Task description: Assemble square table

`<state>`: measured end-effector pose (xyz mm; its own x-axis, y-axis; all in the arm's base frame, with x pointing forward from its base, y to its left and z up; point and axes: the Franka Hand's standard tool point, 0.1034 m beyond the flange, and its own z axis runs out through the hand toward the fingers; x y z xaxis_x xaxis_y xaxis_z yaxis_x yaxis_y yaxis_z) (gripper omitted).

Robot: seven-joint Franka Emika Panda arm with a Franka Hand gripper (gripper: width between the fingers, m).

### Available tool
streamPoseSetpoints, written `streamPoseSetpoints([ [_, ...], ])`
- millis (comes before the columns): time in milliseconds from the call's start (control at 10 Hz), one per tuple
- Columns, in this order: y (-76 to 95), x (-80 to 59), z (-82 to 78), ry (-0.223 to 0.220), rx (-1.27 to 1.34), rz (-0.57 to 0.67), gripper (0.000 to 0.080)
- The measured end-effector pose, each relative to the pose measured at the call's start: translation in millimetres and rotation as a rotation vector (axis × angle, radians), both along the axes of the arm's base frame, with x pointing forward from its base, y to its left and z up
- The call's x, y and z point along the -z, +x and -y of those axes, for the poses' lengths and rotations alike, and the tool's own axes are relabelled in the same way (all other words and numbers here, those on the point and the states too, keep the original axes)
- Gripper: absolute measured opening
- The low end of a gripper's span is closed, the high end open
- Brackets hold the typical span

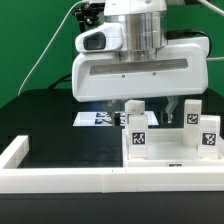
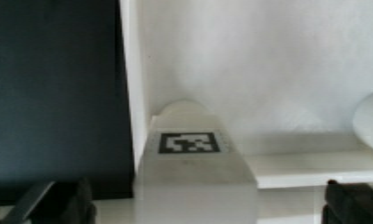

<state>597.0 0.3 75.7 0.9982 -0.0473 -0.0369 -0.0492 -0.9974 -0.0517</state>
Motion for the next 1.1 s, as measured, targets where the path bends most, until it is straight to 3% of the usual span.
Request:
streamPoseSetpoints([
  [300,-0.5,0.7,-0.5,-0.007,0.0,-0.001,0.0635],
  [500,-0.5,0.8,-0.1,-0.007,0.001,-0.001,0.0286],
  [1100,-0.5,1.0,-0.3,-0.013,0.206,-0.012,0.0289],
])
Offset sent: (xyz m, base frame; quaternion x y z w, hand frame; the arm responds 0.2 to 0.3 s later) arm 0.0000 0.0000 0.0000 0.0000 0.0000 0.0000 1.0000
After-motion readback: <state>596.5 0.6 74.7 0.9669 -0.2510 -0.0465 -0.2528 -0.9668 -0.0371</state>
